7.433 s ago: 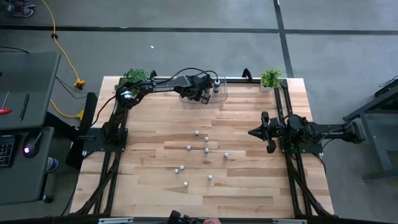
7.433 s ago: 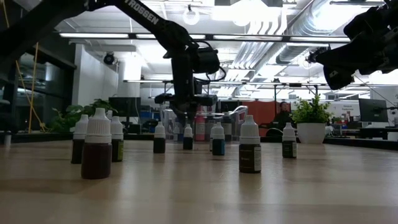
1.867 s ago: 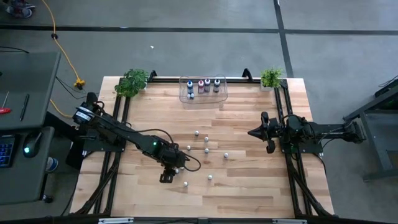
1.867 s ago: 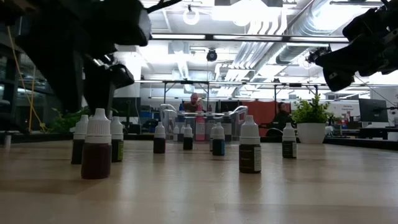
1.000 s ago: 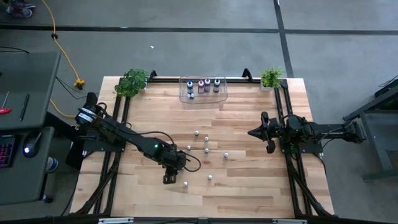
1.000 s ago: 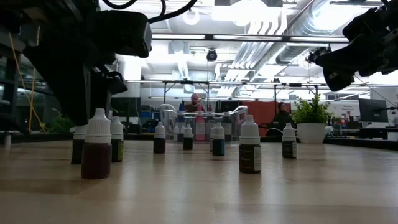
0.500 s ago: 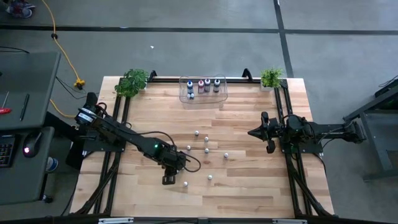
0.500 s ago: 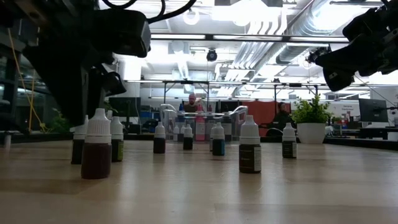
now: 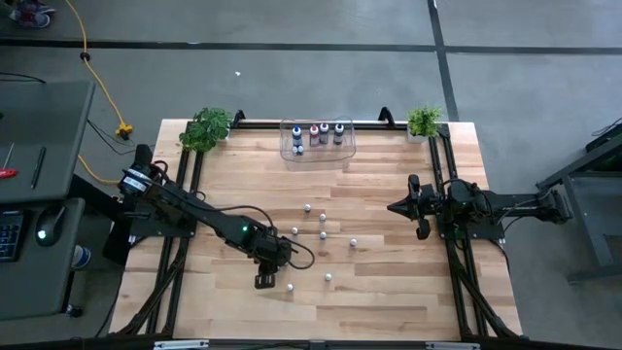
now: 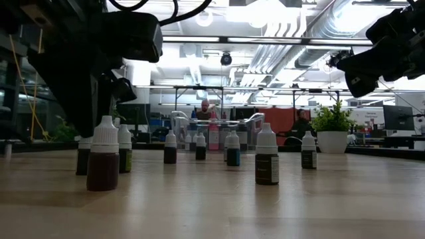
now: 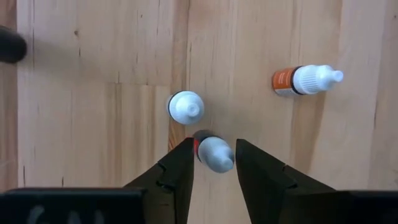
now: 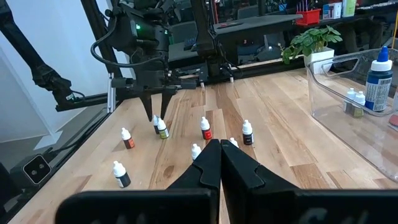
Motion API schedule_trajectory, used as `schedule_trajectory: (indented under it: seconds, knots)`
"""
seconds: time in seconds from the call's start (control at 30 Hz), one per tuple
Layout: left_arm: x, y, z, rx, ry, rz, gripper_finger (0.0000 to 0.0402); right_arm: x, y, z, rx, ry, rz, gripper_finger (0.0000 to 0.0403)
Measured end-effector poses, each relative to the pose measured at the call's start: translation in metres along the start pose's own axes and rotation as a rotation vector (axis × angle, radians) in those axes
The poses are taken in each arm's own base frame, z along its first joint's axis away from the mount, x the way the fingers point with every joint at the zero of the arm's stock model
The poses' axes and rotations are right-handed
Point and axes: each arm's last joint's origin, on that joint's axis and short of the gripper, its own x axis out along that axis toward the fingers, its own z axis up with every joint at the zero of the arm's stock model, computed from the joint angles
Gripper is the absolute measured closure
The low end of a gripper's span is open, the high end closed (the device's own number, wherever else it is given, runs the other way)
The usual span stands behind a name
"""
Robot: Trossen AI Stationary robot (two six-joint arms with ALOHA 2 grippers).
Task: Pick & Place food coloring
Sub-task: Put the bottom small red food coloring bottle into the transparent bin
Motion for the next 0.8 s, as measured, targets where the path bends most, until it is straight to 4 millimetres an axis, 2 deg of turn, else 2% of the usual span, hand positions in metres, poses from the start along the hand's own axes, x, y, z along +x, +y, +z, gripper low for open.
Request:
schedule_trajectory:
  seconds: [0.8]
  knots:
    - [0.0002,0.0008,-0.0017,-0.001,0.018,0.008,0.0287,0.0,0.0,0.0,0.0,0.0,0.0,0.0402]
